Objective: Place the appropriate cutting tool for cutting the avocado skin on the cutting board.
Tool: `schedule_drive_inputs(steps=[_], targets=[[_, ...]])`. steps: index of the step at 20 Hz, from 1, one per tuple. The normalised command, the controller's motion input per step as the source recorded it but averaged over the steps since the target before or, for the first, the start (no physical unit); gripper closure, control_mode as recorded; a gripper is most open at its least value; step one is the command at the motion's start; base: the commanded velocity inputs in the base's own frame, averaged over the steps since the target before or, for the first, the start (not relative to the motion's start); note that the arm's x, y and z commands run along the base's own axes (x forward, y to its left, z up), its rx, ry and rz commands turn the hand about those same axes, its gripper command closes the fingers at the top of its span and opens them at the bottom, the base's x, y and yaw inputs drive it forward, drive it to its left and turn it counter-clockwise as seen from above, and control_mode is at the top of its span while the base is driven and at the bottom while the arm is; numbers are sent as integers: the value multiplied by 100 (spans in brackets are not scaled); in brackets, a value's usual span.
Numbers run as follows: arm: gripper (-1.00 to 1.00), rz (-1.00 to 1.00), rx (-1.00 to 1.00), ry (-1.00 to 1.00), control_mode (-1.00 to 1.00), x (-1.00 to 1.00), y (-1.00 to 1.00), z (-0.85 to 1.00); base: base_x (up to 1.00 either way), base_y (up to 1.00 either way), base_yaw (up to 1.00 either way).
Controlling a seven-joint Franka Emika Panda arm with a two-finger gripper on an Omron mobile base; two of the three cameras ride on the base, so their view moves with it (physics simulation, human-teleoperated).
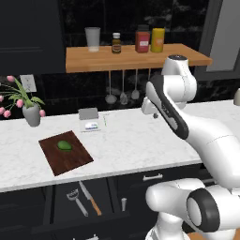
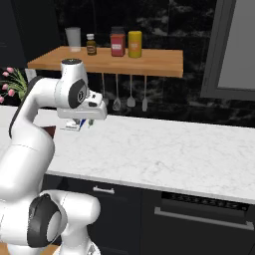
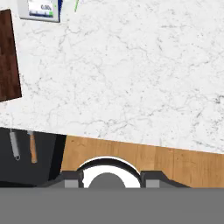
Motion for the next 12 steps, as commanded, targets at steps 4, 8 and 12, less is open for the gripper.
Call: schedule_drive_inputs(steps=[4, 8, 12], targets=[[-100, 3, -1, 0, -100, -35, 27, -8, 0, 0, 0], [-100, 30, -6, 1, -100, -81, 100, -46, 0, 0, 0], [-100, 20, -3, 19, -100, -38, 100, -71, 0, 0, 0]])
